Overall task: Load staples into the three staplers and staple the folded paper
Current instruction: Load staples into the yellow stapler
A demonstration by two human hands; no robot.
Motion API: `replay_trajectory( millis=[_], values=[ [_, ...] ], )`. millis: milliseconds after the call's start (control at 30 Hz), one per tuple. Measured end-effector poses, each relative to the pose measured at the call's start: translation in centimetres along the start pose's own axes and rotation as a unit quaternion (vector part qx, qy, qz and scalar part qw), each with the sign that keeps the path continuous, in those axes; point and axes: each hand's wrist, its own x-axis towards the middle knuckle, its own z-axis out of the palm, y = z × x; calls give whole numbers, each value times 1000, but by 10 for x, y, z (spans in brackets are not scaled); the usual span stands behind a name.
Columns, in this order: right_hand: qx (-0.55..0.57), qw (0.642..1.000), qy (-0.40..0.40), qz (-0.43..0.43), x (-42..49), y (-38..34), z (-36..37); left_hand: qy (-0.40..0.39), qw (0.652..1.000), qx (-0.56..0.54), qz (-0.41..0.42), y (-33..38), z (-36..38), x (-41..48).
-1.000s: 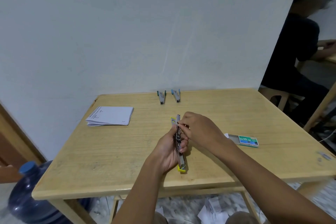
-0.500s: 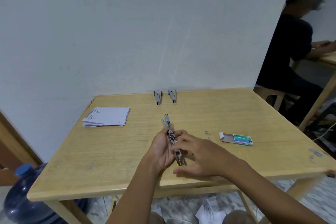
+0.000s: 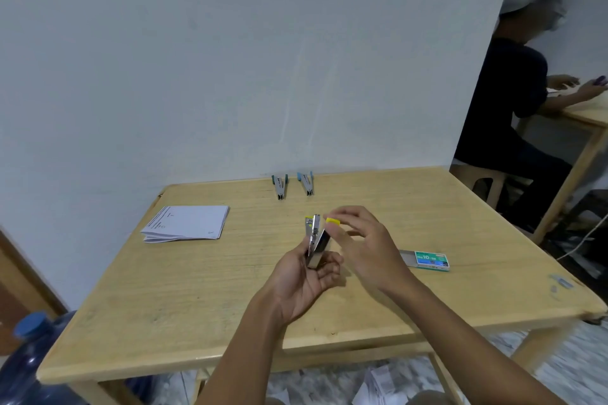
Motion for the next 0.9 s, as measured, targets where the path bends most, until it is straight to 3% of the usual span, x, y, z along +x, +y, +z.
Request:
replay_trajectory(
  millis=[100,267,567,900],
  values=[
    [63,990,13,127,10,-2,7,-34,998,49,-5,0,2,-3],
    [228,922,-86,301,12,-12,11,-76,994,72,0,0,-1,-3],
    [307,890,-60,332,14,-9,11,-117,992,55,10,-1,-2,0],
    [311,894,-23,320,15,-7,16,-114,992,54,8,0,0,-2]
  ],
)
